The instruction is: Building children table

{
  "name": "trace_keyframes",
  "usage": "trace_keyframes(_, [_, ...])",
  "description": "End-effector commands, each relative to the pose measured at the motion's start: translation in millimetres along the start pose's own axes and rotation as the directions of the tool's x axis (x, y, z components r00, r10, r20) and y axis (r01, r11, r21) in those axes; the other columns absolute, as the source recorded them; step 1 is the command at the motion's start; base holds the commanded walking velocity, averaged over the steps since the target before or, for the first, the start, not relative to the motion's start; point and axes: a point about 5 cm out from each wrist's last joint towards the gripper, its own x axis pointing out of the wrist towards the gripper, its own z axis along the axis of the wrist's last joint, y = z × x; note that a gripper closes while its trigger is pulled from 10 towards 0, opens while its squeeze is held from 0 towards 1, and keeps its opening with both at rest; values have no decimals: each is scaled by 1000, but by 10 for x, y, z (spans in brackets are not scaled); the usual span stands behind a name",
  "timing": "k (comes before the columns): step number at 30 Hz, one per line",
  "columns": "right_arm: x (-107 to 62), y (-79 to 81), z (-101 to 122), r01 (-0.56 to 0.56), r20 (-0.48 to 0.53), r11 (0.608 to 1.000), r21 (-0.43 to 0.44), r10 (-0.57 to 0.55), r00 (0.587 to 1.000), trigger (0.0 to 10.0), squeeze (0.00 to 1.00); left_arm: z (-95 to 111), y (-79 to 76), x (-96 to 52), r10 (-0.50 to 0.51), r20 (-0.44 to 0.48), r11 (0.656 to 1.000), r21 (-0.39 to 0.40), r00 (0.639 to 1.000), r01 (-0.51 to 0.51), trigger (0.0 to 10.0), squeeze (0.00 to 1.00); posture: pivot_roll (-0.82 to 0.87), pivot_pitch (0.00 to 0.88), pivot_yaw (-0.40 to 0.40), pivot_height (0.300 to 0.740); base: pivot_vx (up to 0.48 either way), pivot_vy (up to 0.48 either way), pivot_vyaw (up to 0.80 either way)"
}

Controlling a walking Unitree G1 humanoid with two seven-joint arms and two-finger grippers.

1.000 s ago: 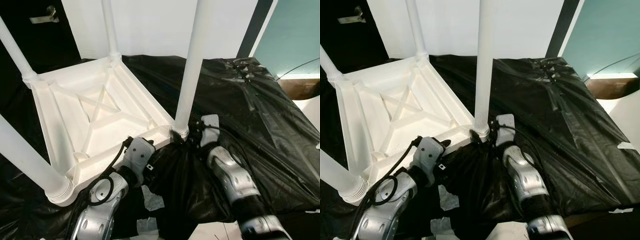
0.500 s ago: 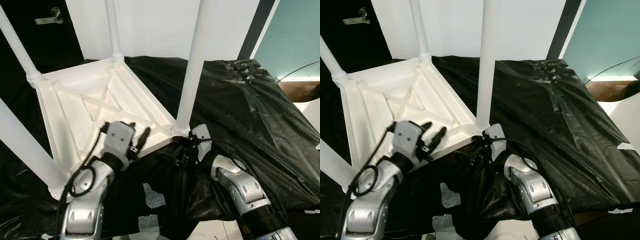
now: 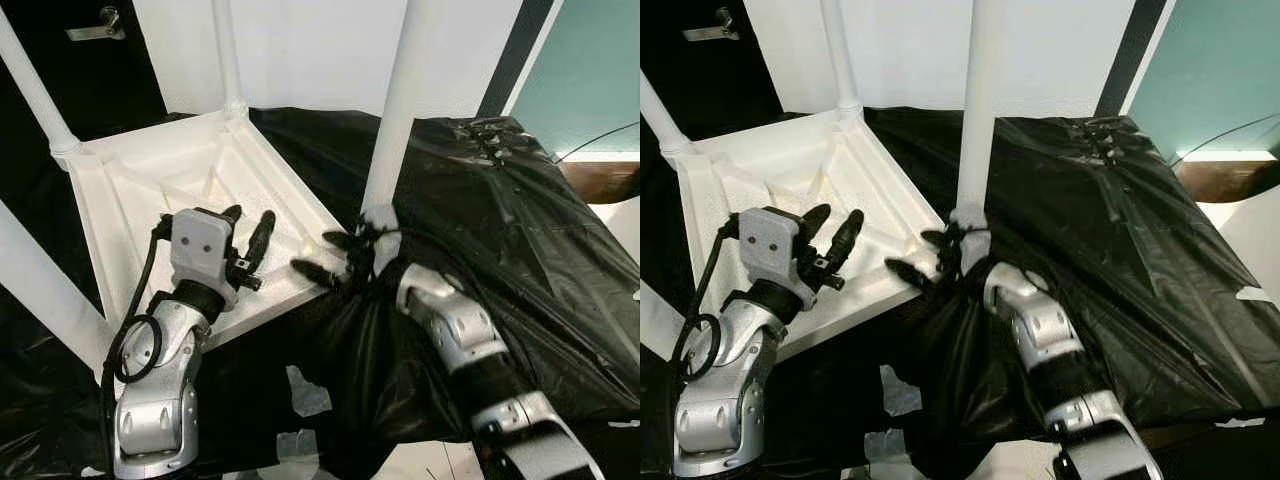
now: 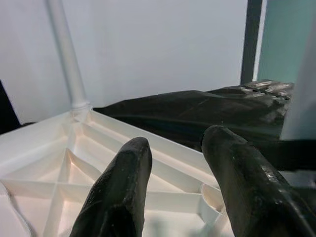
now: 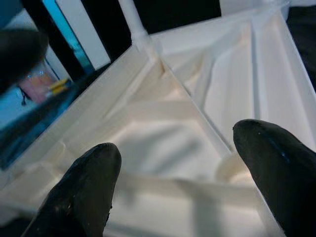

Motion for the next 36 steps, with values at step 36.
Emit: trace_keyframes(36, [-562,-1136,181,481,28,875,-52,-481,877,10000,0,-305,-443,-752,-433,-393,886,-21,811,463,10000,0,174,52,-70,740,0,0,0])
